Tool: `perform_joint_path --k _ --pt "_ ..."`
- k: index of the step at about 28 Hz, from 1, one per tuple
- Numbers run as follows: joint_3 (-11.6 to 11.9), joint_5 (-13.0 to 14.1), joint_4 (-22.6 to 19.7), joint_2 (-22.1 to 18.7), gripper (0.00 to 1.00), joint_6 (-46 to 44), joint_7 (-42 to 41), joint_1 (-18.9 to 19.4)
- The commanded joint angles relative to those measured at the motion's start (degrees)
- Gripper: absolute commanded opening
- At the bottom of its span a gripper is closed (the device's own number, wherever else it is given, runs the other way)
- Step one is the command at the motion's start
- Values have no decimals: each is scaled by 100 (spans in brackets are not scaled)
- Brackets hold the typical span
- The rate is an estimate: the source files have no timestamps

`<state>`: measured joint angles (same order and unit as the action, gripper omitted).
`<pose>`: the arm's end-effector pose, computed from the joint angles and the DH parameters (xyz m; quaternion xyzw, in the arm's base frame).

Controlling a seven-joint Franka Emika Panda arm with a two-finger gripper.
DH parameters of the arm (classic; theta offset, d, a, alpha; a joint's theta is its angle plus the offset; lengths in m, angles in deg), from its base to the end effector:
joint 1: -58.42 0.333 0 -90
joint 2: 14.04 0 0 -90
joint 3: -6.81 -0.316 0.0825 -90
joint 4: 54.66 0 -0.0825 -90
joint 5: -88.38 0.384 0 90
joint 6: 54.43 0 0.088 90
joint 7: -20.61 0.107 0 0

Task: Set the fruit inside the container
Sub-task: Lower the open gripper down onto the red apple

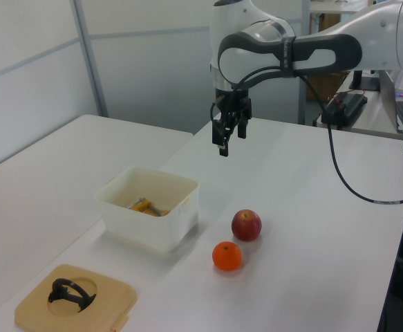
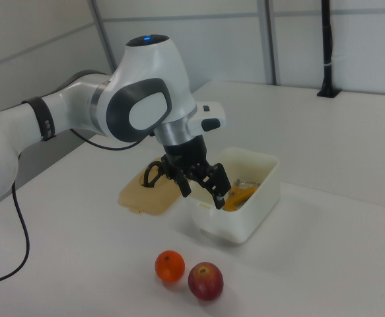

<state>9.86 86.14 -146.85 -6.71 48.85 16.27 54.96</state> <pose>0.6052 -0.0706 0.5529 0.9991 -0.0147 0.0306 0.0256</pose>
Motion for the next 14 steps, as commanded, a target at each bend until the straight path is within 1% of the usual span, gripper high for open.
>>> perform_joint_path --k 1,5,6,10,11,14 --pt "12 92 -350 -161 100 -220 -5 65" --pt "3 83 -606 -152 100 86 -111 73" --pt "-6 92 -789 -152 100 339 -259 117" --pt "-6 101 -1168 -152 100 780 -322 205" --pt "-6 92 -1343 -152 100 1043 -322 223" --pt "-6 74 -1582 -144 100 1352 -331 232"
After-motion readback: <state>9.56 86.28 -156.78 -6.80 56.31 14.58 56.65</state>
